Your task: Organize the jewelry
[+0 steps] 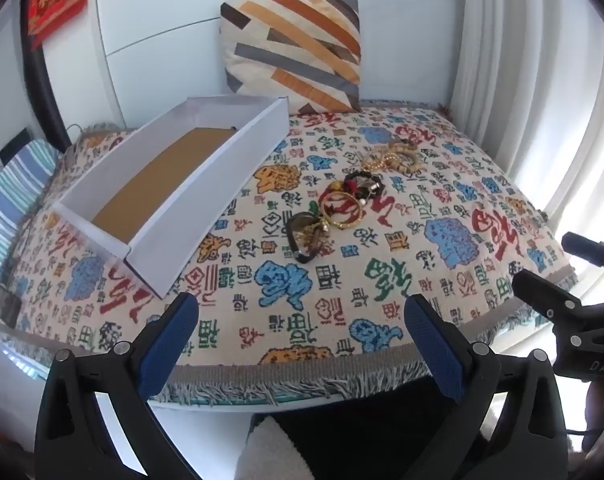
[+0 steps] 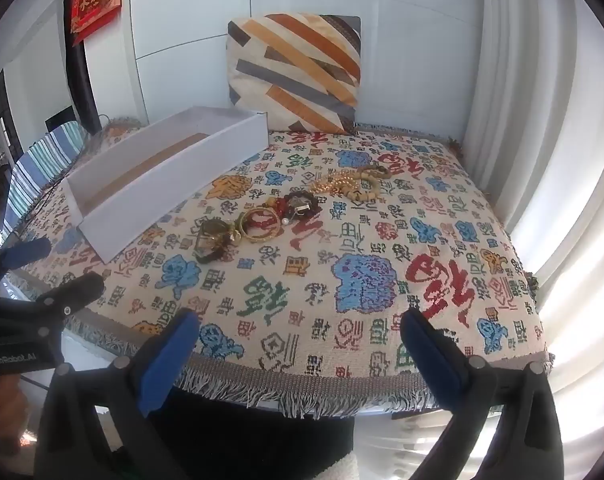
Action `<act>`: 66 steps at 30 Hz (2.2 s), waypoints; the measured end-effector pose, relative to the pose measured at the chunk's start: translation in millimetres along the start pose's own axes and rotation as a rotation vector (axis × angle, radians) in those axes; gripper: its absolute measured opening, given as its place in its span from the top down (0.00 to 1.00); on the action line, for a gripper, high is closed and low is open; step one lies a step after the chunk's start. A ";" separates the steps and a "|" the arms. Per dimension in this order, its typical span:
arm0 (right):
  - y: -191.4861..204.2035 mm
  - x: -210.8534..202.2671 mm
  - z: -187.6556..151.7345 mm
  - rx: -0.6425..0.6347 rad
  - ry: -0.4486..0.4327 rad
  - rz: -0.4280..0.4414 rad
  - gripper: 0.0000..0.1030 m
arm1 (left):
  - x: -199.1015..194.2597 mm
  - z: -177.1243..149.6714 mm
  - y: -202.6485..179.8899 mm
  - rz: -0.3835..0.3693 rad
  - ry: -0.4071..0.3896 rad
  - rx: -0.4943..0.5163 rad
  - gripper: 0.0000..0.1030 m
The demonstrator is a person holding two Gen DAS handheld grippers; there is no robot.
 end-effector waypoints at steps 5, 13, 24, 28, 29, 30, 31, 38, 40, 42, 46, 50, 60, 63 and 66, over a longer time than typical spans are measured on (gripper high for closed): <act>-0.5 -1.1 -0.4 0.008 0.005 0.007 0.00 | 1.6 -0.4 1.5 -0.019 0.026 -0.017 0.01; 0.9 -1.1 0.2 0.008 -0.001 0.009 0.00 | 4.0 -2.6 4.5 -0.015 0.031 -0.017 0.01; 2.2 -2.7 -0.7 0.013 -0.003 0.019 0.00 | 8.1 -8.4 2.8 -0.020 0.031 -0.019 0.01; 2.3 2.8 -1.5 0.024 0.007 0.030 0.00 | 10.7 -8.1 0.1 -0.028 0.038 -0.018 0.01; 2.0 3.8 -1.6 0.027 0.007 0.032 0.00 | 11.5 -8.5 -0.8 -0.030 0.039 -0.017 0.01; 2.3 4.2 -1.6 0.028 0.006 0.033 0.00 | 12.1 -8.0 -1.3 -0.031 0.041 -0.016 0.01; 2.0 5.0 -1.9 0.031 0.007 0.035 0.00 | 12.4 -7.5 -2.0 -0.034 0.042 -0.015 0.01; 2.8 6.2 -3.4 0.036 0.010 0.042 0.00 | 12.8 -7.1 -3.2 -0.041 0.047 -0.018 0.01; 3.8 5.5 -3.9 0.035 0.004 0.042 0.00 | 11.8 -6.5 -2.3 -0.041 0.043 -0.020 0.01; 4.6 4.7 -4.1 0.031 -0.001 0.041 0.00 | 11.7 -6.1 -1.6 -0.044 0.041 -0.023 0.01; 4.9 3.1 -2.8 0.031 -0.008 0.040 0.00 | 10.0 -5.6 -2.1 -0.047 0.040 -0.023 0.01; 4.9 2.8 -3.0 0.032 -0.006 0.042 0.00 | 9.7 -6.3 -2.7 -0.048 0.046 -0.027 0.01; 6.2 1.9 -3.1 0.030 -0.003 0.044 0.00 | 8.9 -5.8 -2.2 -0.050 0.049 -0.031 0.01; 6.3 1.4 -3.2 0.031 -0.004 0.045 0.00 | 8.5 -4.7 -1.3 -0.050 0.050 -0.032 0.01; 5.8 1.8 -3.4 0.035 -0.006 0.046 0.00 | 9.0 -4.8 -0.8 -0.049 0.050 -0.031 0.01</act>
Point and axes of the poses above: each gripper's, at about its wrist camera, not at the fingertips, and x roughly the way its jaws point, y to its left, z to its top, the point moved 7 cm from there along x, roughly the way its jaws point, and after that the axes turned 5 degrees about -y, right-handed, at the moved point
